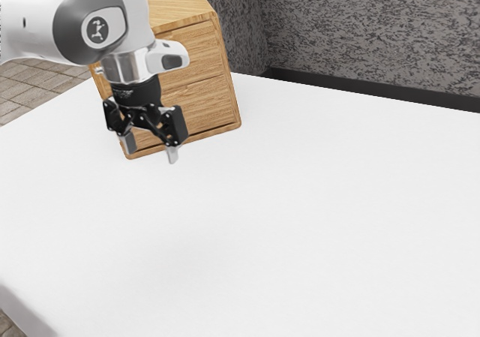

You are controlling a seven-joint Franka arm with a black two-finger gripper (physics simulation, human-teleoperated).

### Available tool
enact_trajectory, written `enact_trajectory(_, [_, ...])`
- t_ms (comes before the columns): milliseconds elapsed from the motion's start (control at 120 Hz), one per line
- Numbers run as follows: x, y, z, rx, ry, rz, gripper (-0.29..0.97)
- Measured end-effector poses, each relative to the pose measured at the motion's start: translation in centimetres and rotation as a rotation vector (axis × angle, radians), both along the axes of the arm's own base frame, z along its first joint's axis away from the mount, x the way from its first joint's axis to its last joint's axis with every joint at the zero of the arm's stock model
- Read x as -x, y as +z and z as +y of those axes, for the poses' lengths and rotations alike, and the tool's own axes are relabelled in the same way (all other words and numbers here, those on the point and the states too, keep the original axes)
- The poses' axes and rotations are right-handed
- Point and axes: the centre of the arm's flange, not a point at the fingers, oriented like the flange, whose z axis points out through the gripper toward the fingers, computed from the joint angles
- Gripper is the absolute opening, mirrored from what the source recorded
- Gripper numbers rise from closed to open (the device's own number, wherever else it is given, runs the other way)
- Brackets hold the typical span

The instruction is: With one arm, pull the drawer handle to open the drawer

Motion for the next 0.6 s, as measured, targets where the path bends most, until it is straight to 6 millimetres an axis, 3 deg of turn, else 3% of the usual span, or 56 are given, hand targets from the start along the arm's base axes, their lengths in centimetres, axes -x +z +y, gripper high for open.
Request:
enact_trajectory(175, [-0.1,0.2,0.2,0.039,0.014,-0.016,0.68])
enact_trajectory(200, [0.3,1.3,0.5,0.043,0.021,-0.039,0.68])
enact_trajectory(283, [3.7,7.6,1.6,0.045,0.048,-0.168,0.68])
enact_trajectory(358, [5.0,9.5,3.4,0.006,0.082,-0.218,0.68])
enact_trajectory(408, [5.0,9.7,5.0,-0.035,0.102,-0.24,0.68])
enact_trajectory(517, [1.6,6.9,9.7,-0.166,0.069,-0.272,0.68])
enact_trajectory(600, [0.4,6.7,12.1,-0.272,-0.017,-0.308,0.68])
